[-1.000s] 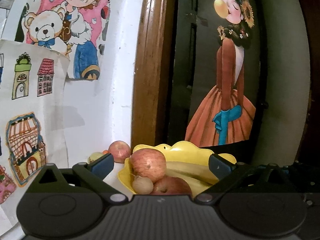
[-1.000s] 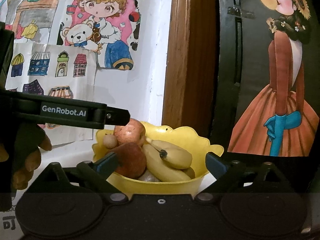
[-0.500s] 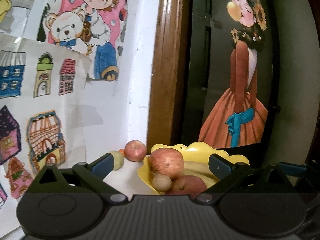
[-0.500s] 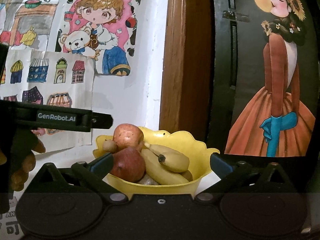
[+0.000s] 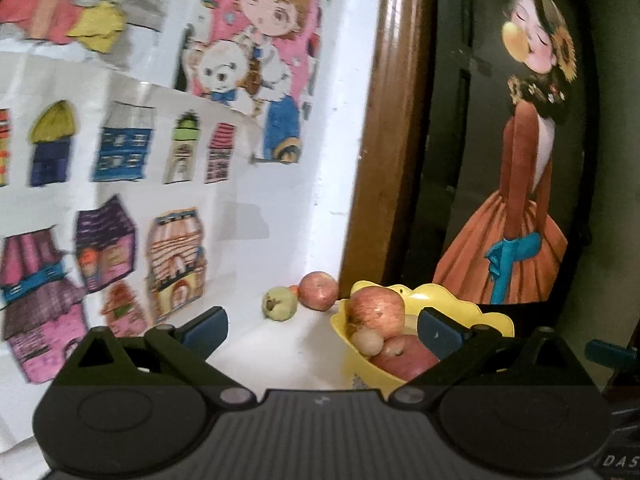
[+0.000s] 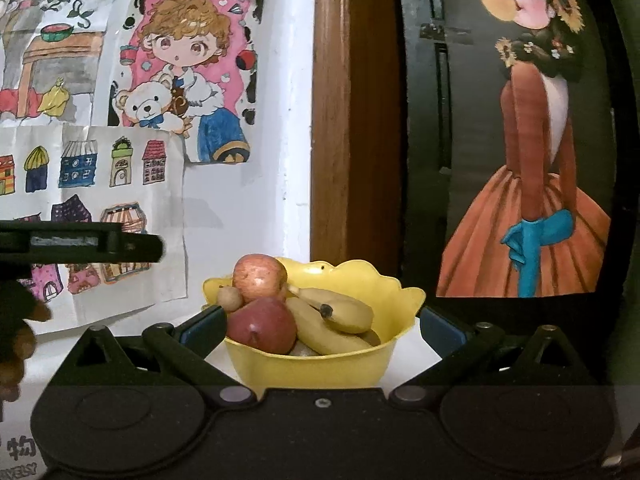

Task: Organize fruits
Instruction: 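Pull both tools back away from the bowl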

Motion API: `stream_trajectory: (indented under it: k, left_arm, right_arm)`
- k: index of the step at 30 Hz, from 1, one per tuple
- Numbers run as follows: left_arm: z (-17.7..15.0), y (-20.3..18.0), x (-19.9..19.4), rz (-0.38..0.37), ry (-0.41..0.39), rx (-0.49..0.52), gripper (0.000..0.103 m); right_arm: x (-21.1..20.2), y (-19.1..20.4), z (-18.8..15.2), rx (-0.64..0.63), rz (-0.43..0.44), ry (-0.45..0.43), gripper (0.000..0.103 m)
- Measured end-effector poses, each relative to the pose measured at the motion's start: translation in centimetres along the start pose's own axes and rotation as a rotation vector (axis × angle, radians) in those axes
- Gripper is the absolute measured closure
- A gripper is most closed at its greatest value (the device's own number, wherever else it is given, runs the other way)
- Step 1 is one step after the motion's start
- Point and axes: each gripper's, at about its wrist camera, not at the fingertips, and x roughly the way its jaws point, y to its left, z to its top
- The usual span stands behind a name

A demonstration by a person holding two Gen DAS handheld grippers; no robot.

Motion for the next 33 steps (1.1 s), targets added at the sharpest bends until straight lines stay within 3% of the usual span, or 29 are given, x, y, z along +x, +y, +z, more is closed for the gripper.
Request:
stream_trajectory:
  k: [6, 22, 33]
  left_arm:
    - [-0.4, 1.5, -2.5, 0.046, -0.003, -0.024, 0.0]
    - [-1.8, 4.8, -8.2, 0.08, -0.042, -0.053, 0.0]
    - [-3.3, 5.2, -10.4, 0.059, -0.072, -0.045, 0.0]
  right_arm:
    - [-1.8, 1.2, -0.2, 0.044, -0.026, 0.013, 0.001]
    - [-8.2, 4.4, -0.2, 0.052, -0.099, -0.109, 0.001]
    - [-13.1, 5.7, -1.7, 0.085, -0.232, -0.18, 0.001]
